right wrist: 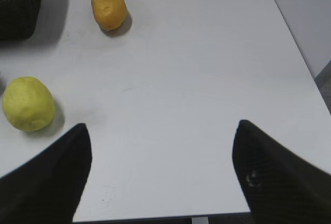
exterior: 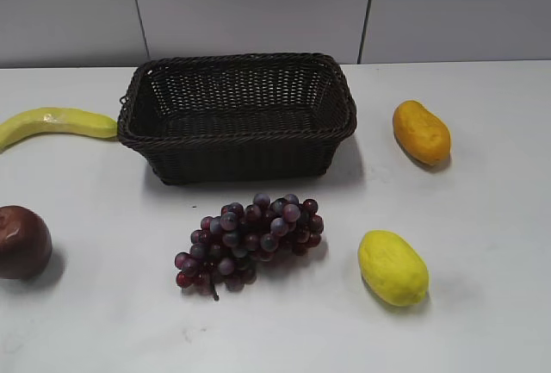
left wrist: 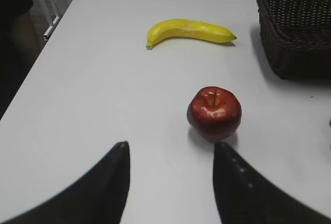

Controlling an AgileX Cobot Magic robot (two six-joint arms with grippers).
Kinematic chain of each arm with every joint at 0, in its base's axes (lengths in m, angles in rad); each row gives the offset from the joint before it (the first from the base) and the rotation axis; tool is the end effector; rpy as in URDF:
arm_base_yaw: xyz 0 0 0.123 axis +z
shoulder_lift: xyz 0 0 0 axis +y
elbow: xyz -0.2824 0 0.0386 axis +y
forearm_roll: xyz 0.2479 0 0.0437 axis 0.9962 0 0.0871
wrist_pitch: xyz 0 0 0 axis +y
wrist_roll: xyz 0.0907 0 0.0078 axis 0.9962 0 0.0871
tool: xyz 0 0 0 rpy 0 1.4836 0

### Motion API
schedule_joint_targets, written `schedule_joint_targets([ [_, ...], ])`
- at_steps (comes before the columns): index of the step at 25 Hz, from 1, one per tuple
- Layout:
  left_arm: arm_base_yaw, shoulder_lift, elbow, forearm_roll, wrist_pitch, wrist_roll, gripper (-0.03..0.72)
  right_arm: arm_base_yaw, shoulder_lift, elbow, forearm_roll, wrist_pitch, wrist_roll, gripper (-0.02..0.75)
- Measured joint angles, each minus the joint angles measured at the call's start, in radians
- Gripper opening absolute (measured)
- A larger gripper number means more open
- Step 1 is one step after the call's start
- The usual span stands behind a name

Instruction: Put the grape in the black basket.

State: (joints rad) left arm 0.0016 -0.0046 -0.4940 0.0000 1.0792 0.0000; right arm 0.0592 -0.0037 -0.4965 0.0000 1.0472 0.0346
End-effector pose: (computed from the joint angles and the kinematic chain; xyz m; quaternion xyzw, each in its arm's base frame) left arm -0.0056 0.0000 0.2740 -0.0007 0.8584 0.0004 0.5130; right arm -0.0044 -0.0003 0.2773 -0.0105 0.8496 0.0247 0.5268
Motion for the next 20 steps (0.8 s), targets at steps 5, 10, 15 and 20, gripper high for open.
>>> schedule_joint_targets([
  [5, 0.000, 0.000, 0.000, 0.000, 0.000, 0.000, 0.489, 0.000, 0.000, 0.000, 0.000, 0.000, 0.000, 0.645],
  [10, 0.000, 0.000, 0.000, 0.000, 0.000, 0.000, 0.489, 0.000, 0.000, 0.000, 0.000, 0.000, 0.000, 0.634],
  [15, 0.000, 0.000, 0.000, 0.000, 0.000, 0.000, 0.489, 0.000, 0.003, -0.001, 0.000, -0.001, 0.000, 0.622],
  [20, 0.000, 0.000, 0.000, 0.000, 0.000, 0.000, 0.489, 0.000, 0.112, -0.042, 0.000, -0.064, 0.000, 0.617],
])
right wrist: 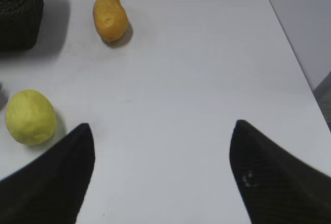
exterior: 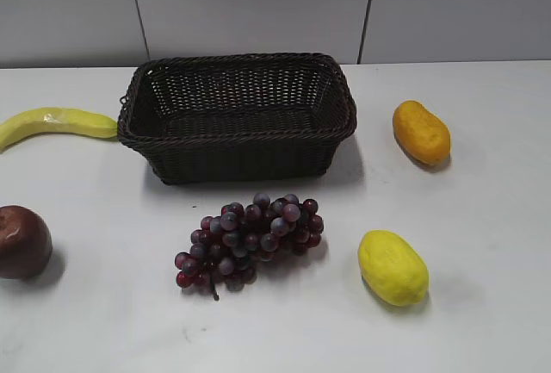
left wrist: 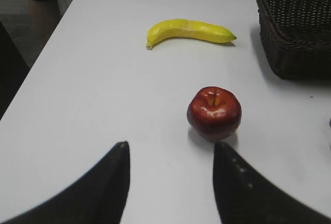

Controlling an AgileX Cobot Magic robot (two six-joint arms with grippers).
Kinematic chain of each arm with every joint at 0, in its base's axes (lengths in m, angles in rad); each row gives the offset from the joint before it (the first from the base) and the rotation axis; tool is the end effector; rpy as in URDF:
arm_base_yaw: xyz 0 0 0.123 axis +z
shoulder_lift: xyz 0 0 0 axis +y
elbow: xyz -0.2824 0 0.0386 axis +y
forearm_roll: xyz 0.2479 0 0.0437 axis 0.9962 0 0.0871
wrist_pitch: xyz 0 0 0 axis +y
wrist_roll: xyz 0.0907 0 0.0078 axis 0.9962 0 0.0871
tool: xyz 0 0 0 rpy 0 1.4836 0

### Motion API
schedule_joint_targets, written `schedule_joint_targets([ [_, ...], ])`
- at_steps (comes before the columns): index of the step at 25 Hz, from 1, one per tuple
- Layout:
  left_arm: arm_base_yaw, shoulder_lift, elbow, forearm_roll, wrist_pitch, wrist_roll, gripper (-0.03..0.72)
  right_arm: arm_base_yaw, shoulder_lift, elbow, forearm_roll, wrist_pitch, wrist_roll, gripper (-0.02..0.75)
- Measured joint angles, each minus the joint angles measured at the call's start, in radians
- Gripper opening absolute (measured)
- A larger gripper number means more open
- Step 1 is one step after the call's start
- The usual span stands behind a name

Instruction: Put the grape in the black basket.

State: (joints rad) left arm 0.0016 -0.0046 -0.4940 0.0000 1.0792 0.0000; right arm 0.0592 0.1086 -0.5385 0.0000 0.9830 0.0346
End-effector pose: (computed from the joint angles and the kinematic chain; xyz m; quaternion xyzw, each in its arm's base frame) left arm -0.0056 0.0000 0.2740 -0.0007 0.8584 0.0004 0.5130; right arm 0.0118 0.0007 0.2940 -0.0105 0.8512 0.0246 0.5242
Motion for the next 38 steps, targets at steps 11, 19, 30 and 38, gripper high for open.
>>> schedule_joint_targets([
  [11, 0.000, 0.000, 0.000, 0.000, 0.000, 0.000, 0.489, 0.000, 0.437, -0.005, 0.000, -0.273, 0.000, 0.607],
  [19, 0.000, 0.000, 0.000, 0.000, 0.000, 0.000, 0.489, 0.004, 0.767, -0.024, 0.115, -0.299, -0.074, 0.599],
  [30, 0.000, 0.000, 0.000, 0.000, 0.000, 0.000, 0.489, 0.244, 1.114, -0.232, 0.175, -0.306, -0.125, 0.594],
  [38, 0.000, 0.000, 0.000, 0.000, 0.000, 0.000, 0.489, 0.452, 1.312, -0.380, 0.214, -0.318, -0.123, 0.594],
])
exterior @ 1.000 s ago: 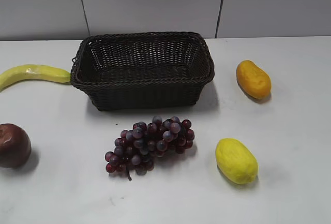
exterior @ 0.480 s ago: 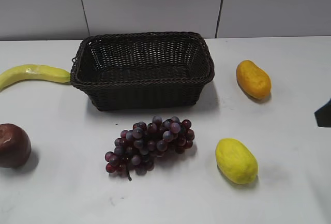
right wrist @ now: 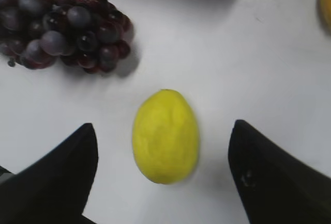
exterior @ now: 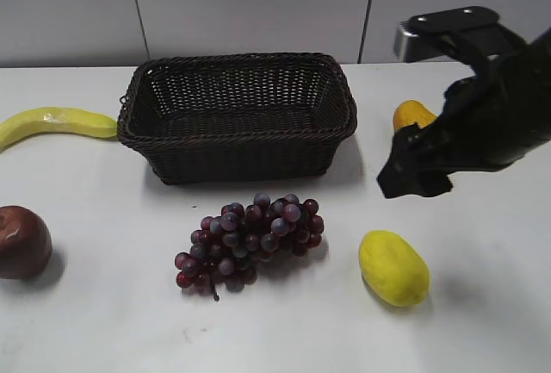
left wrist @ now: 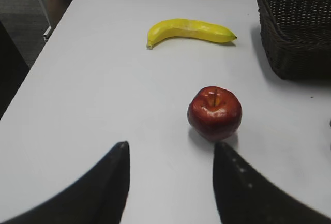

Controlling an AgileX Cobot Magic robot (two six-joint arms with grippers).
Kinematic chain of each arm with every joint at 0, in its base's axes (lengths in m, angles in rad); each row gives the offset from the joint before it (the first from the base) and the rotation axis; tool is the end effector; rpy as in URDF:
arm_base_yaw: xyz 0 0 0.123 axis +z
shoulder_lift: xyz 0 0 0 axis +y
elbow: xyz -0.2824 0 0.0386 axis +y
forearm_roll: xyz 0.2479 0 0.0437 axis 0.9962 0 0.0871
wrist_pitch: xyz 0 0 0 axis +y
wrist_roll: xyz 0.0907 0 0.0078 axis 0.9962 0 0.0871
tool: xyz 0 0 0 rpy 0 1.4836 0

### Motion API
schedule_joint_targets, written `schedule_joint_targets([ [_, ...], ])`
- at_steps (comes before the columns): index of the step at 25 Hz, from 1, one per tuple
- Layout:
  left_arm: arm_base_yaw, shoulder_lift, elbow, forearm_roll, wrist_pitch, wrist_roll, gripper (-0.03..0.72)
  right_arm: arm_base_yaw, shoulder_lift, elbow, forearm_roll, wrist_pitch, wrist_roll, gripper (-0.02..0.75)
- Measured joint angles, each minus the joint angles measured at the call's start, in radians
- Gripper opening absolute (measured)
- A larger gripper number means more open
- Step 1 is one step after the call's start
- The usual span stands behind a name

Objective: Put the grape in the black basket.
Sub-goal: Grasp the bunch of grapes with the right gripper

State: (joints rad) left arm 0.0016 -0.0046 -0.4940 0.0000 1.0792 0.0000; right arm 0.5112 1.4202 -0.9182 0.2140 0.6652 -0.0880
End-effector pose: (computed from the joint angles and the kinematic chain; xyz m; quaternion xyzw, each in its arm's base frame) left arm -0.0056 0.0000 0.2740 -0.0007 0.8584 0.0004 0.5130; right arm 0.2361 0.1462 0.2478 -0.2221 0.9409 0.1332 0.2184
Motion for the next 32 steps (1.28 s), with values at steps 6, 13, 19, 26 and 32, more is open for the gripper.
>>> schedule_joint_targets([
  [6, 0.000, 0.000, 0.000, 0.000, 0.000, 0.000, 0.489, 0.130, 0.136, -0.100, 0.002, -0.012, -0.016, 0.594],
  [13, 0.000, 0.000, 0.000, 0.000, 0.000, 0.000, 0.489, 0.242, 0.316, -0.249, 0.004, -0.012, -0.023, 0.609],
  [19, 0.000, 0.000, 0.000, 0.000, 0.000, 0.000, 0.489, 0.286, 0.466, -0.386, 0.005, 0.020, -0.026, 0.643],
  [26, 0.000, 0.000, 0.000, 0.000, 0.000, 0.000, 0.489, 0.293, 0.631, -0.480, -0.001, 0.027, -0.030, 0.647],
  [32, 0.000, 0.000, 0.000, 0.000, 0.000, 0.000, 0.489, 0.293, 0.697, -0.500, -0.003, 0.060, -0.082, 0.630],
])
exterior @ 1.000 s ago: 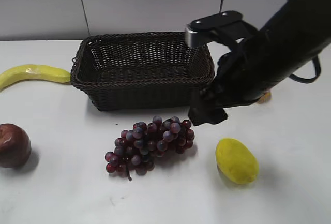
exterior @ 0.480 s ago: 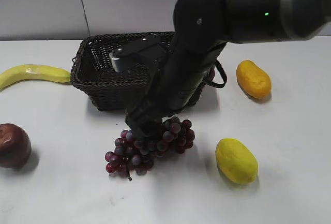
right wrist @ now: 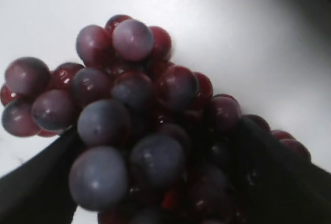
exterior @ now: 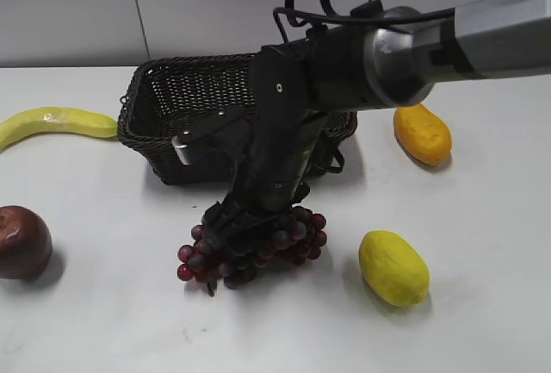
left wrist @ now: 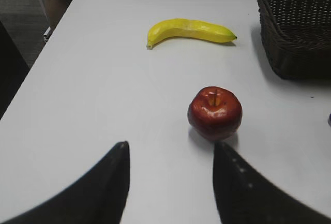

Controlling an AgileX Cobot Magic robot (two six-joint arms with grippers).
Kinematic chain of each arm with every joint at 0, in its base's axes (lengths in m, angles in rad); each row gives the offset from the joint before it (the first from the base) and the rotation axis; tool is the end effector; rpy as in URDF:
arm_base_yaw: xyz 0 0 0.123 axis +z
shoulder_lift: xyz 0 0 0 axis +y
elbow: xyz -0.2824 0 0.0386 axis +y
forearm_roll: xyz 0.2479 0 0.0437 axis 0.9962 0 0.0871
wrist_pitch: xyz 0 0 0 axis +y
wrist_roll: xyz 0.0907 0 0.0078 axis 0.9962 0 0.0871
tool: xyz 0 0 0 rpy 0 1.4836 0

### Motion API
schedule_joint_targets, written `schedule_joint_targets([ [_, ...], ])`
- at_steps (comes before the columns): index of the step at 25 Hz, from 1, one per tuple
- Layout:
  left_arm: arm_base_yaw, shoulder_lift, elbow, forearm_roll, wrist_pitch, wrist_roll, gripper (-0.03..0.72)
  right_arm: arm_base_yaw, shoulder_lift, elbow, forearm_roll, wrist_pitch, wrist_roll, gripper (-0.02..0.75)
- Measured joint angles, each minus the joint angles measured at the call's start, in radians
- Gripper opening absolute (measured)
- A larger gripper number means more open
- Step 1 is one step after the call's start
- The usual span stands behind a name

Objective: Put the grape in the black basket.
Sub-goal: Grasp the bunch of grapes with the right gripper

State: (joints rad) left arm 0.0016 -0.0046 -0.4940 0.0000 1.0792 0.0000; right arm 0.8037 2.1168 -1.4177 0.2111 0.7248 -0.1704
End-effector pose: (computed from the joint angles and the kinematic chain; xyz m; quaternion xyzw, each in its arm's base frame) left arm -0.0056 0.0000 0.2740 -0.0007 0.8584 0.0004 0.5130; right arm 0.2819 0.3106 0.1307 -0.4002 0.9056 0.1108 0.0859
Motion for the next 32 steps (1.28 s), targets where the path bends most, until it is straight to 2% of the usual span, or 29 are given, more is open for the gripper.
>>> schedule_joint_targets([
  [3, 0.000, 0.000, 0.000, 0.000, 0.000, 0.000, 0.489, 0.000, 0.008, -0.007, 0.000, 0.031, -0.030, 0.544],
  [7, 0.000, 0.000, 0.000, 0.000, 0.000, 0.000, 0.489, 0.000, 0.008, -0.010, 0.002, 0.061, -0.040, 0.321],
  [14, 0.000, 0.000, 0.000, 0.000, 0.000, 0.000, 0.489, 0.000, 0.013, -0.107, 0.006, 0.200, -0.066, 0.311],
  [22, 0.000, 0.000, 0.000, 0.000, 0.000, 0.000, 0.489, 0.000, 0.000, -0.411, 0.018, 0.438, -0.069, 0.300],
  [28, 0.000, 0.000, 0.000, 0.000, 0.000, 0.000, 0.489, 0.000, -0.031, -0.599, 0.006, 0.464, -0.069, 0.300],
  [32, 0.000, 0.000, 0.000, 0.000, 0.000, 0.000, 0.489, -0.011, -0.050, -0.689, -0.035, 0.429, -0.069, 0.300],
])
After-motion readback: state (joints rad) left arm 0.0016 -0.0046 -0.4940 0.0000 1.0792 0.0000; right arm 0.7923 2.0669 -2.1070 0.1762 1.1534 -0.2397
